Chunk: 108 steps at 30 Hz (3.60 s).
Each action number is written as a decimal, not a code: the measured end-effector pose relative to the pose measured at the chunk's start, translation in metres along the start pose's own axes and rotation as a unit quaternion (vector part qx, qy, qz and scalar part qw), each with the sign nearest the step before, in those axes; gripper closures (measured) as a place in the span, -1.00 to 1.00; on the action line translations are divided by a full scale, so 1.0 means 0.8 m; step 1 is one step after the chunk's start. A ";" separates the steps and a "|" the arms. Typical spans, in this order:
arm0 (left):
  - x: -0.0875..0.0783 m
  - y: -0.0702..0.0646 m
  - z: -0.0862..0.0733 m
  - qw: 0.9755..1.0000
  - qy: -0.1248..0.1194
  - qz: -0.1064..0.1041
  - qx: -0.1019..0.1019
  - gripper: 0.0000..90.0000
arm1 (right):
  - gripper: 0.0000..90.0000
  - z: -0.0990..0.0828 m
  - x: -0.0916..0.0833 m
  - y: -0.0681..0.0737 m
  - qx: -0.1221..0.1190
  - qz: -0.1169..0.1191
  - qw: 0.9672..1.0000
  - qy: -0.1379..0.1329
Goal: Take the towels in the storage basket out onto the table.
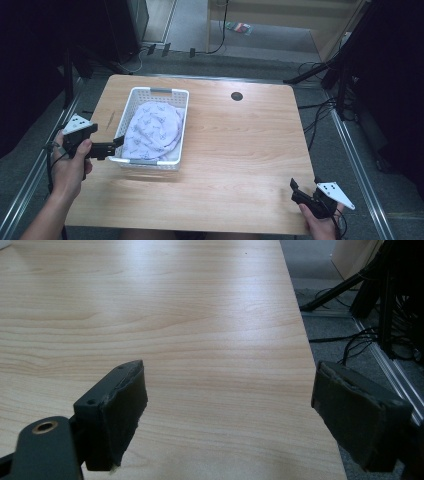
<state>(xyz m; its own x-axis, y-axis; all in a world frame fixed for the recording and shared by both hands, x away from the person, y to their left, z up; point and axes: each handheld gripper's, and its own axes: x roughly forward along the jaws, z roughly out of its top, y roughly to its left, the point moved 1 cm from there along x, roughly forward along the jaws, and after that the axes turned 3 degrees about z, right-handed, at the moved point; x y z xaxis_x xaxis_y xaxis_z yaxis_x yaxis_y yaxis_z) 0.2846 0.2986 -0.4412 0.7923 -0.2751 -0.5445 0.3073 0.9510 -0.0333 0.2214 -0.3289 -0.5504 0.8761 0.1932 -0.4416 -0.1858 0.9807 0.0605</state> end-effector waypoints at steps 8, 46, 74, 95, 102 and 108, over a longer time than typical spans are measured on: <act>0.021 -0.019 0.029 0.999 0.037 -0.002 0.025 -0.99 | -0.67 0.000 0.000 0.000 0.000 0.001 1.000 0.000; 0.184 -0.051 0.052 0.964 0.265 0.007 -0.016 -1.00 | -0.67 0.000 0.000 0.000 -0.003 0.005 1.000 -0.003; 0.232 -0.076 0.017 0.940 0.338 0.039 0.014 -1.00 | -0.66 0.000 -0.001 0.000 -0.004 0.007 1.000 -0.003; 0.221 -0.075 0.030 0.941 0.336 0.039 0.018 0.18 | -0.66 0.000 -0.001 0.000 -0.005 0.007 1.000 -0.003; 0.220 -0.074 0.032 0.942 0.335 0.034 0.007 0.39 | -0.66 0.000 -0.001 0.000 -0.004 0.007 1.000 -0.004; 0.215 -0.065 0.041 0.942 0.334 0.015 -0.013 0.42 | -0.66 0.000 -0.001 0.000 -0.004 0.008 1.000 -0.003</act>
<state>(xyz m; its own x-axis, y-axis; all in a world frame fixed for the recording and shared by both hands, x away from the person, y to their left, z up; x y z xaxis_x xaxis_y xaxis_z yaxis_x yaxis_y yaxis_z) 0.4220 0.1972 -0.5058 0.2888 -0.1073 -0.9514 0.2701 0.9625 -0.0265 0.2208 -0.3290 -0.5503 0.8758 0.2088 -0.4352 -0.2029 0.9773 0.0606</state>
